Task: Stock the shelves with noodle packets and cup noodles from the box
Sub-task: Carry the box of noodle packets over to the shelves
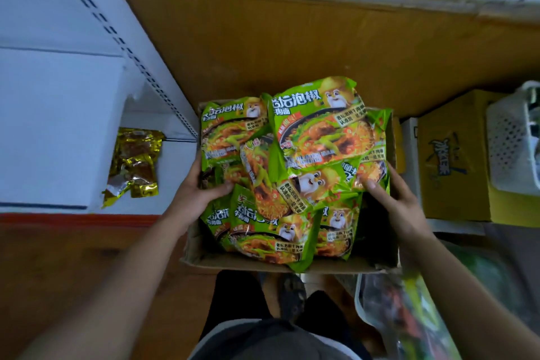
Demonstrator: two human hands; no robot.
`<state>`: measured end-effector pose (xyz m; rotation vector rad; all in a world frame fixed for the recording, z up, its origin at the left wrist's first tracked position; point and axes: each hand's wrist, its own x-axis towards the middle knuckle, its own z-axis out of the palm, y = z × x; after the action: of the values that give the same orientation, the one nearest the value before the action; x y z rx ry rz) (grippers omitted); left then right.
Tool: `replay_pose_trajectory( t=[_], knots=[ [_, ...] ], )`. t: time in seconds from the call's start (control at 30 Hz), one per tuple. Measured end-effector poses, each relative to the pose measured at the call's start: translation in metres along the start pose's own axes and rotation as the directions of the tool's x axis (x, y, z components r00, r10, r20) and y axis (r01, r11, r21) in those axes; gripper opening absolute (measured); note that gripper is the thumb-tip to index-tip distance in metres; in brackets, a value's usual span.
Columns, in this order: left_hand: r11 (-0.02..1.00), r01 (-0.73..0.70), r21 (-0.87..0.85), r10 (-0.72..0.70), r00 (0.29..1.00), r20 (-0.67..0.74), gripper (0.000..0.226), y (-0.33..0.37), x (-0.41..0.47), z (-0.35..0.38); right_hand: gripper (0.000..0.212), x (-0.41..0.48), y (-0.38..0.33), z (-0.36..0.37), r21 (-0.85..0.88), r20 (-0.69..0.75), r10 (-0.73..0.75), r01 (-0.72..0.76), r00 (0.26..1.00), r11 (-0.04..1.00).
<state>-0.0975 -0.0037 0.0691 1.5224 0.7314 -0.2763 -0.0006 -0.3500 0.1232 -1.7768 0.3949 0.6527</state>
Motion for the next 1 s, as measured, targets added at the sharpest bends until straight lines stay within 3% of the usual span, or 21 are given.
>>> replay_pose_trajectory(
  t=[0.2, 0.3, 0.47, 0.67, 0.87, 1.0],
  knots=[
    [0.999, 0.023, -0.033, -0.026, 0.995, -0.096, 0.106, -0.017, -0.101, 0.004, 0.075, -0.065, 0.009, -0.016, -0.060, 0.096, -0.088, 0.094, 0.991, 0.994],
    [0.996, 0.046, -0.075, -0.058, 0.985, -0.161, 0.118, -0.034, -0.172, 0.008, 0.078, -0.110, 0.011, -0.020, -0.089, 0.171, -0.121, 0.138, 0.978, 0.986],
    [0.981, 0.053, -0.188, -0.105, 0.954, -0.279, 0.113, -0.061, -0.285, 0.008, 0.076, -0.167, 0.022, -0.017, -0.148, 0.301, -0.108, 0.158, 0.948, 0.976],
    [0.943, 0.059, -0.326, -0.194, 0.896, -0.400, 0.137, -0.108, -0.390, -0.020, 0.075, -0.229, 0.027, 0.037, -0.164, 0.479, -0.111, 0.214, 0.870, 0.963],
    [0.894, 0.027, -0.447, -0.287, 0.801, -0.526, 0.103, -0.166, -0.476, -0.079, 0.072, -0.292, 0.037, 0.130, -0.276, 0.579, -0.052, 0.256, 0.814, 0.926],
    [0.867, -0.033, -0.497, -0.301, 0.761, -0.575, 0.094, -0.199, -0.522, -0.137, 0.070, -0.339, 0.044, 0.207, -0.312, 0.626, -0.076, 0.339, 0.776, 0.888]
  ],
)
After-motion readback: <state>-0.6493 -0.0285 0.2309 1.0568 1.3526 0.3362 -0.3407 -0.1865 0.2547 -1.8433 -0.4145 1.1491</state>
